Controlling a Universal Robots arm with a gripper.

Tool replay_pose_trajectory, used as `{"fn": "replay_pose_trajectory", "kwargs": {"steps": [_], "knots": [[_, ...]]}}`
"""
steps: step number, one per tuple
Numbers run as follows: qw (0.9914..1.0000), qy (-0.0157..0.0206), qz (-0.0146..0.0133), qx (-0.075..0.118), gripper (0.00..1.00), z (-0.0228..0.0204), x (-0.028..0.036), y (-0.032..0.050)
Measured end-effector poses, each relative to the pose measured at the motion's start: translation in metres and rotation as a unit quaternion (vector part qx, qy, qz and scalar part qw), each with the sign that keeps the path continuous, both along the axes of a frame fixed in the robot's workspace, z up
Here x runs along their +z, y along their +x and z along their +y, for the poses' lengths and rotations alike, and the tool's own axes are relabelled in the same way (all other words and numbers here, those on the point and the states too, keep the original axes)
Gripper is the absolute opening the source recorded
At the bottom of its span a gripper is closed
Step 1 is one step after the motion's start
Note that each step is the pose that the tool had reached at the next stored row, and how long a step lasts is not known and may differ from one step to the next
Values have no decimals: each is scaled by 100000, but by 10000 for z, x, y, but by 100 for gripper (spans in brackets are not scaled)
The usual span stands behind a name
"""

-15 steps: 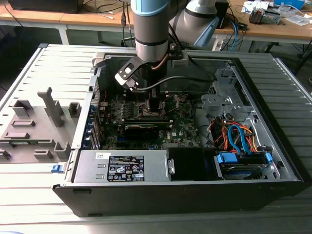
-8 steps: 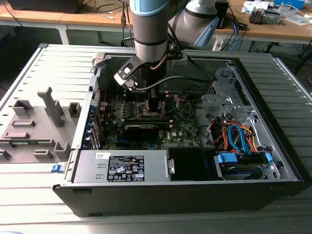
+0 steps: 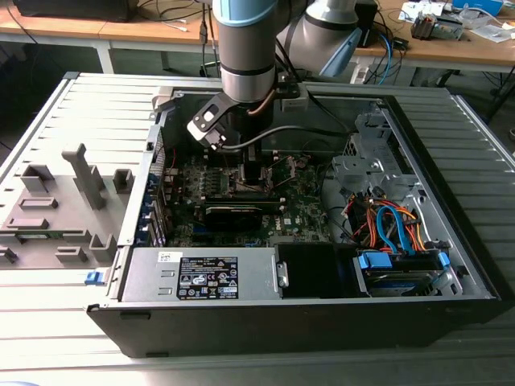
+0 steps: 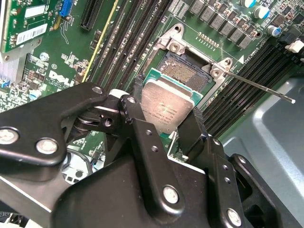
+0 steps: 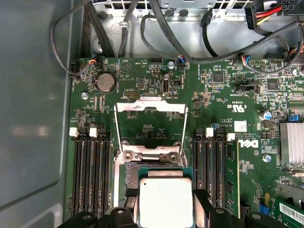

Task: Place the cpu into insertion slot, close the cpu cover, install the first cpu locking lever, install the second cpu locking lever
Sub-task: 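Place the cpu into insertion slot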

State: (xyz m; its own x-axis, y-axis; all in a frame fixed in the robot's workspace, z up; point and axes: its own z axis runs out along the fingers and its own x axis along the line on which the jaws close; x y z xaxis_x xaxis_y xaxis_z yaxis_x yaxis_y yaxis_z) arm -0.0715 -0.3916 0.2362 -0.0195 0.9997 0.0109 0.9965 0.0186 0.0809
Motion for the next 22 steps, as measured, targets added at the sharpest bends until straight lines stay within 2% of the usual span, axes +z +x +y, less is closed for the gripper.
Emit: {"fn": "replay_pose_trajectory", "kwargs": {"steps": [13, 15, 20, 22], "knots": [[100000, -18, 1, 2, 55, 12, -10, -26], [100000, -247, -2, 0, 55, 34, -16, -26], [99985, -1705, -2, -2, 55, 142, -33, -27], [99977, -2159, -1, -2, 55, 178, -48, -27]]}}
